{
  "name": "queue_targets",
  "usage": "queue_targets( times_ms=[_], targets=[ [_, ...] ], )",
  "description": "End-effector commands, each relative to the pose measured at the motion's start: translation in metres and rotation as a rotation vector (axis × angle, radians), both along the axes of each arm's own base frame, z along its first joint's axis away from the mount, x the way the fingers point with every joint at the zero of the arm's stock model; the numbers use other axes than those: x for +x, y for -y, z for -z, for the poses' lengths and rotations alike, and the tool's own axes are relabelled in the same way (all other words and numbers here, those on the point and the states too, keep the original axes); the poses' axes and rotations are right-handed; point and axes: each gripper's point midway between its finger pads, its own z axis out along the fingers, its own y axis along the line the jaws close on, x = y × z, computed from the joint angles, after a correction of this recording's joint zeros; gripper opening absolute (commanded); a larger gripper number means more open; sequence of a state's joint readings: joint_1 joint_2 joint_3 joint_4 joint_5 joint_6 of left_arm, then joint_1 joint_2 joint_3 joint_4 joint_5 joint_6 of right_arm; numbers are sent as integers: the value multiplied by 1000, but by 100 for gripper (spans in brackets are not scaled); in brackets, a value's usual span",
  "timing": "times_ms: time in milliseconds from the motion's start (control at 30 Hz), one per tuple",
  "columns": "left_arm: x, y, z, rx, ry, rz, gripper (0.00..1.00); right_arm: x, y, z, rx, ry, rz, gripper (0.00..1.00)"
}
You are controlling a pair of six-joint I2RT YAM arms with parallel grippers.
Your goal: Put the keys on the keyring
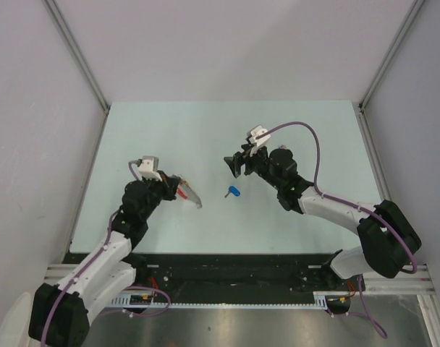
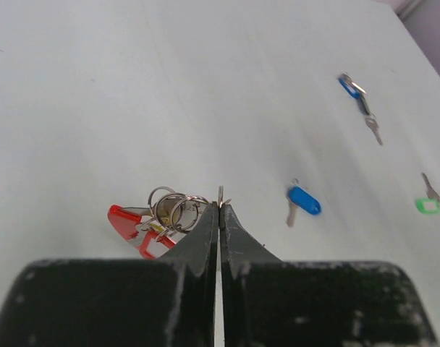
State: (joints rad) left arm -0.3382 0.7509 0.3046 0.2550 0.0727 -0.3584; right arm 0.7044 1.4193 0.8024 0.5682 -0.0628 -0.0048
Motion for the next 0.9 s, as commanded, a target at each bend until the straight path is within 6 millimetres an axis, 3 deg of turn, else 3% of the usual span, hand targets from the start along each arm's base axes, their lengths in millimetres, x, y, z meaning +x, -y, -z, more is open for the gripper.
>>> queue_targets(
  times_ms=[0, 33, 67, 100, 133, 200, 300, 333, 433, 567, 600, 633, 733, 867],
  targets=[
    [49, -23, -70, -32, 177, -126, 0, 12, 19, -34, 96, 53, 134, 81],
    [57, -25, -88, -40, 211, -137, 0, 12, 20, -35, 103, 49, 138, 84],
    [64, -27, -92, -40, 218, -146, 1, 11, 21, -38, 115, 45, 139, 86],
    [75, -32, -88, -24, 208, -162, 1, 10, 21, -40, 125, 43, 141, 94],
    [82, -33, -98, -27, 244, -170, 0, 9, 22, -45, 144, 41, 143, 100],
    [96, -39, -111, -29, 275, -190, 0, 7, 22, -46, 154, 34, 137, 100],
    [117, -38, -105, -32, 284, -185, 0, 7, 26, -48, 169, 31, 159, 100],
    [125, -37, -91, -30, 259, -185, 0, 8, 28, -47, 163, 32, 166, 100],
    [133, -35, -76, -62, 263, -189, 0, 8, 30, -43, 139, 31, 173, 100],
    [123, -36, -27, -109, 221, -202, 0, 6, 33, -43, 114, 43, 172, 100],
    [120, -37, -34, -150, 257, -211, 0, 7, 34, -44, 111, 47, 175, 100],
    [110, -38, -18, -155, 229, -213, 1, 7, 33, -43, 107, 47, 172, 100],
    [97, -38, -14, -194, 234, -211, 3, 6, 31, -43, 110, 46, 163, 100],
    [75, -39, 12, -181, 175, -207, 9, 5, 29, -41, 115, 35, 152, 100]
  ],
)
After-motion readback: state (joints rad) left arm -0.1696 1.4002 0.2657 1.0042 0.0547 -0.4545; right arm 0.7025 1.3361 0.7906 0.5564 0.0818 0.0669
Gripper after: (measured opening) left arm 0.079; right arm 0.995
